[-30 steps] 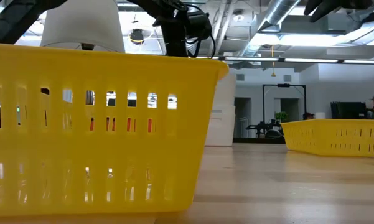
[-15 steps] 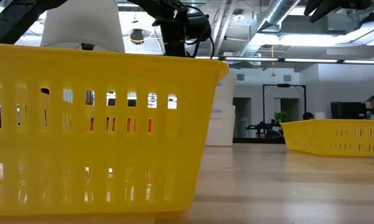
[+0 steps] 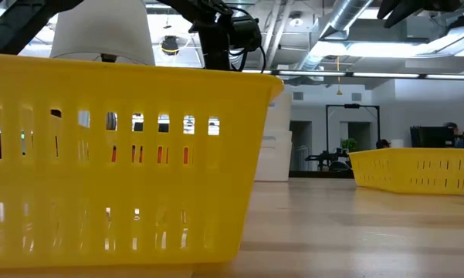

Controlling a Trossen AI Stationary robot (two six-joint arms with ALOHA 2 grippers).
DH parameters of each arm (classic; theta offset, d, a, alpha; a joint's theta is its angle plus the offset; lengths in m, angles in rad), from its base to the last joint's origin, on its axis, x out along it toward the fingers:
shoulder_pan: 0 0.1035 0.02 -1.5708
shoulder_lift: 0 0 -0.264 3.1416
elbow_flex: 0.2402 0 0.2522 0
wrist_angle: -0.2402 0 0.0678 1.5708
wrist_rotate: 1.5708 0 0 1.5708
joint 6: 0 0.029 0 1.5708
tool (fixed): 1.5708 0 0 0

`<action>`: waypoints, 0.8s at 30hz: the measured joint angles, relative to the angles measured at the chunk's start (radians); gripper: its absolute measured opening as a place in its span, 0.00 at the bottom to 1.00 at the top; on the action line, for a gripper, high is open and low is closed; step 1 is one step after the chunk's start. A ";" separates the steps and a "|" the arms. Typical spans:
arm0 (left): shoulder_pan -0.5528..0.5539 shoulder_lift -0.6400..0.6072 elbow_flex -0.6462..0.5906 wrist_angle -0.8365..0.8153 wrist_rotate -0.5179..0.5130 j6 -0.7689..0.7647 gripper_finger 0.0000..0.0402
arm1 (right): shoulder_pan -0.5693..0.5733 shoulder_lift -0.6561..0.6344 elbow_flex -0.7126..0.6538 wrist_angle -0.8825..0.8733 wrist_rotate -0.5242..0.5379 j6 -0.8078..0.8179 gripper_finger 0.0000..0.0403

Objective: Stack baskets by color
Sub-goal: Stack the bottom white bin on top of the top white bin

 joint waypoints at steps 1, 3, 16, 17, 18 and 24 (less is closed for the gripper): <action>0.000 0.000 0.000 0.000 0.002 0.000 0.00 | 0.000 0.000 0.000 0.000 0.000 0.000 0.33; 0.000 0.000 0.000 0.000 0.005 0.003 0.00 | 0.000 0.000 0.000 0.000 0.000 0.000 0.33; -0.001 -0.001 0.000 0.038 0.012 0.028 0.22 | 0.000 0.000 0.000 0.000 0.000 0.000 0.33; -0.001 -0.001 0.000 0.046 0.013 0.030 0.24 | 0.000 0.000 0.000 0.000 0.000 0.000 0.33; -0.001 -0.001 0.000 0.051 0.015 0.038 0.26 | 0.000 0.000 0.000 0.000 0.000 0.000 0.33; 0.002 -0.001 0.000 0.058 0.036 0.085 0.37 | 0.000 0.000 0.000 -0.001 0.000 0.000 0.33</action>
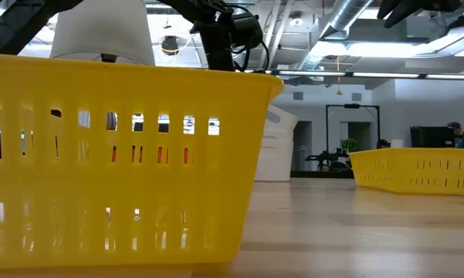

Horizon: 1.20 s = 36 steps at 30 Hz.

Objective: Stack baskets by color
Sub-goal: Stack the bottom white bin on top of the top white bin

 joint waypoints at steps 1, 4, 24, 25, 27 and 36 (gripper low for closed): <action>0.002 0.000 0.000 0.001 0.013 0.008 0.38 | 0.000 0.000 0.000 0.000 0.000 0.000 0.33; 0.002 0.000 0.000 -0.006 0.017 0.014 0.38 | 0.000 0.000 0.000 0.000 0.000 0.000 0.33; 0.014 0.007 -0.009 0.021 0.055 0.015 0.01 | 0.000 0.000 0.000 0.002 0.001 0.004 0.33; 0.014 0.007 -0.009 0.021 0.055 0.023 0.00 | 0.000 0.000 0.000 0.002 0.001 0.004 0.33; 0.014 0.008 -0.009 0.020 0.046 0.028 0.01 | 0.000 0.000 0.000 0.003 0.001 0.004 0.33; 0.014 0.008 -0.009 0.021 0.029 0.071 0.02 | 0.000 0.000 0.000 0.004 0.001 0.004 0.33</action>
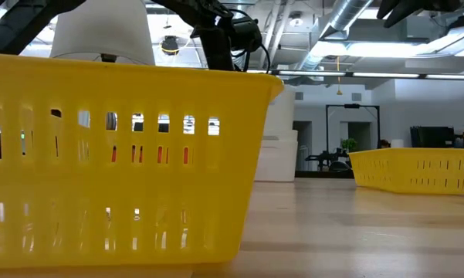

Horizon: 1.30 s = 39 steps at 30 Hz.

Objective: Stack baskets by color
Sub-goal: Stack the bottom white bin on top of the top white bin, then adjust the top orange bin on the table

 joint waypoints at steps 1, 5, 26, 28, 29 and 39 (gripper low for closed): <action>0.000 0.000 0.000 0.000 -0.001 0.000 0.02 | 0.000 0.000 0.000 0.000 0.000 0.000 0.33; 0.000 0.013 -0.002 0.007 0.008 0.001 0.02 | 0.000 0.000 0.000 0.000 0.000 0.000 0.33; 0.010 0.042 -0.001 0.100 0.101 0.062 0.31 | 0.000 0.000 0.000 0.000 0.001 -0.001 0.33; 0.017 0.041 -0.001 0.111 0.132 0.069 0.37 | 0.000 0.000 0.000 0.000 0.001 -0.001 0.33; 0.022 0.038 -0.001 0.111 0.147 0.073 0.40 | 0.000 0.000 0.000 0.000 0.001 -0.001 0.33; 0.045 -0.052 0.000 0.037 0.103 0.156 0.54 | 0.000 0.000 0.000 0.000 0.000 -0.001 0.33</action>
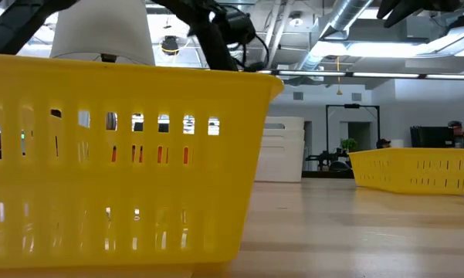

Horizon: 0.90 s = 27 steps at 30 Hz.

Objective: Stack baskets by color
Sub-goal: Adjust the top orange bin on the table

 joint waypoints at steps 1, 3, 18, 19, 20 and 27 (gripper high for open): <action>0.000 -0.014 0.001 -0.025 -0.029 0.016 0.54 | 0.000 0.000 0.000 0.000 0.000 0.000 0.33; -0.001 -0.022 0.002 -0.111 -0.090 0.043 0.54 | 0.000 0.000 0.000 0.000 0.000 0.000 0.33; 0.039 -0.020 -0.165 -0.450 -0.417 0.134 0.52 | 0.000 0.000 0.000 0.001 0.000 0.008 0.33; 0.046 -0.020 -0.179 -0.450 -0.420 0.138 0.52 | 0.000 0.000 0.000 0.001 -0.001 0.011 0.33; 0.053 -0.020 -0.195 -0.447 -0.427 0.140 0.52 | 0.000 0.000 0.000 0.001 -0.001 0.019 0.33; 0.104 -0.020 -0.272 -0.430 -0.454 0.150 0.52 | 0.000 0.000 0.000 0.001 -0.001 0.034 0.33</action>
